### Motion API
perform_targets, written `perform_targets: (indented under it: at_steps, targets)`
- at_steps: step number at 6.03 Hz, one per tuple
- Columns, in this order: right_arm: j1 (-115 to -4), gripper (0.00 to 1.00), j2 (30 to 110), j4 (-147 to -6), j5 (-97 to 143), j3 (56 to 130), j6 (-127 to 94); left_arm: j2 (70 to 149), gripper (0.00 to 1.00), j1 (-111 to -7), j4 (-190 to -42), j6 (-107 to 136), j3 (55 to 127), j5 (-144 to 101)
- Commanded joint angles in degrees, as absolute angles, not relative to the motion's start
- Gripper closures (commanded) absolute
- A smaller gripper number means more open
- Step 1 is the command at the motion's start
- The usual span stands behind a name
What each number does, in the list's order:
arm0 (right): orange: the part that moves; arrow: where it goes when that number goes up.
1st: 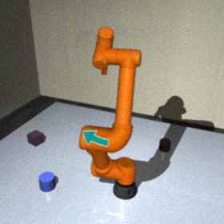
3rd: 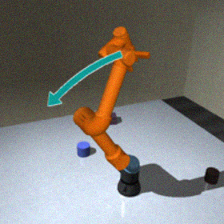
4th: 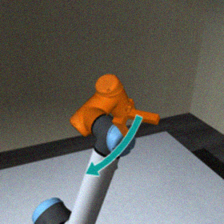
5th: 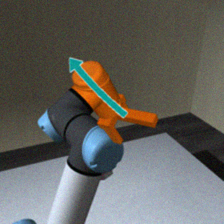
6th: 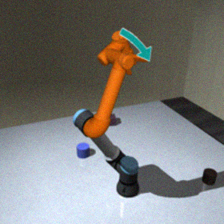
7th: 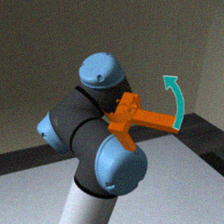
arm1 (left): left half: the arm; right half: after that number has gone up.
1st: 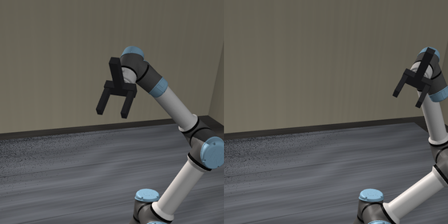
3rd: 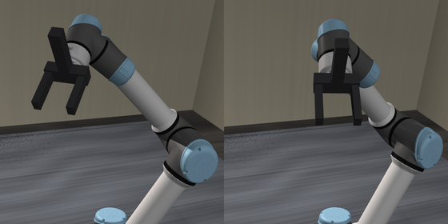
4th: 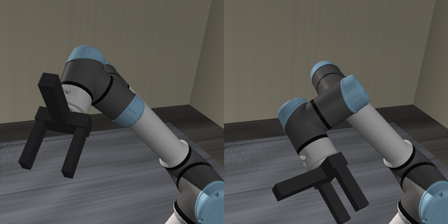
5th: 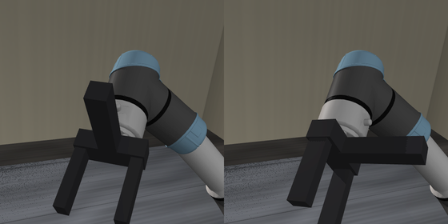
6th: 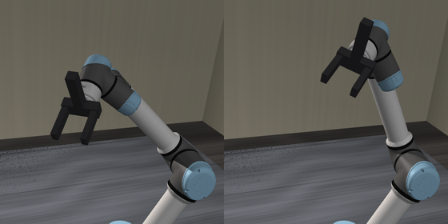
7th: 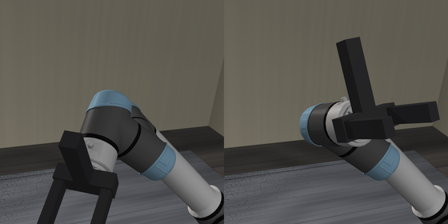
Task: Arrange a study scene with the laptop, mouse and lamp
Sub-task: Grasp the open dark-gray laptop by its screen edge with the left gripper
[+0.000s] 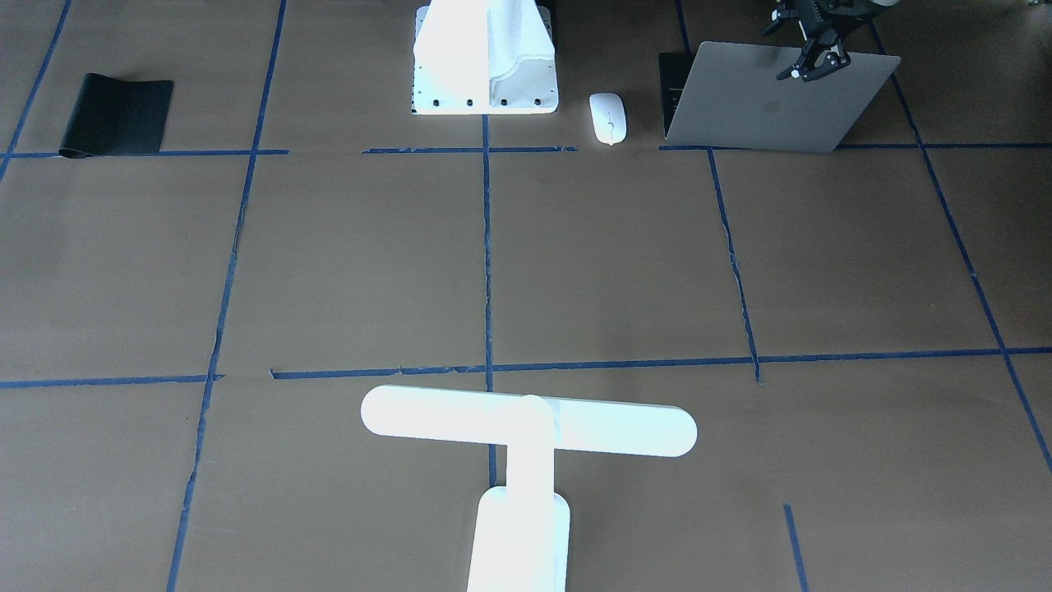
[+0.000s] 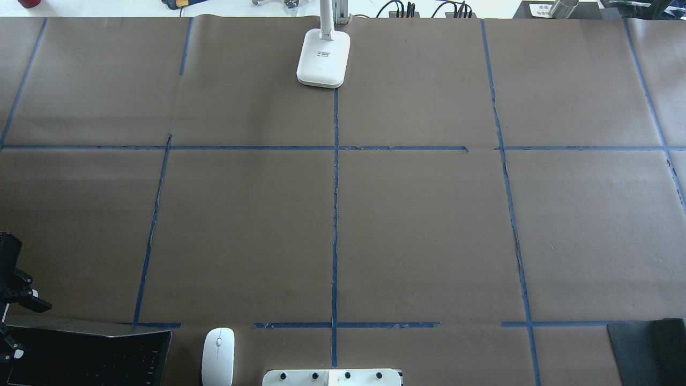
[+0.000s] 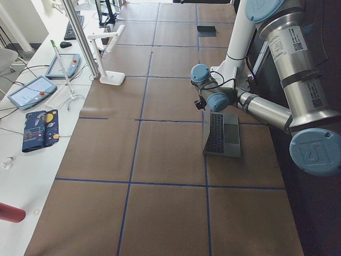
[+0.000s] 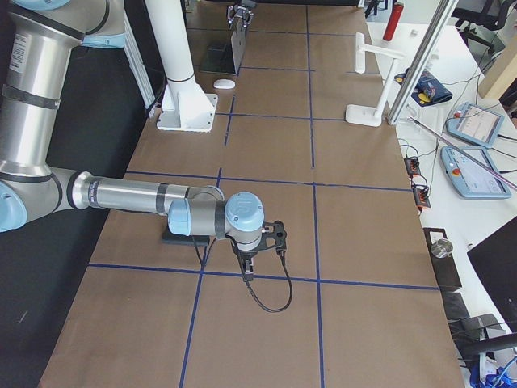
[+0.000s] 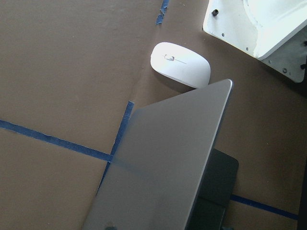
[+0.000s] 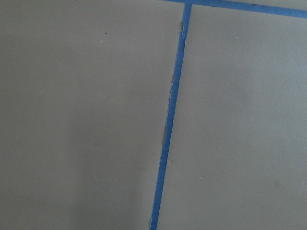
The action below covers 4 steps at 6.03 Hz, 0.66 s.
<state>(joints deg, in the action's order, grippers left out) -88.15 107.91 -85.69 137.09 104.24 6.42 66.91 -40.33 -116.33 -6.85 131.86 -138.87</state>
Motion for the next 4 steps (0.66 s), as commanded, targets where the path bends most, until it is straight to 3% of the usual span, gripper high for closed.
perform_targets:
  at_steps: [1,3,4]
  targets:
    - [-88.15,0.0,107.93,-85.69,137.11,104.24,6.33,67.15,0.73,-41.3,-116.28,-6.86,132.1,-138.87]
    - [-88.15,0.0,107.84,-85.69,137.11,104.24,6.33,67.67,0.76,-43.41,-116.19,-6.86,131.66,-138.78]
    - [-88.15,0.0,107.84,-85.69,137.11,104.24,6.33,68.28,0.91,-44.46,-116.1,-6.86,131.57,-138.78]
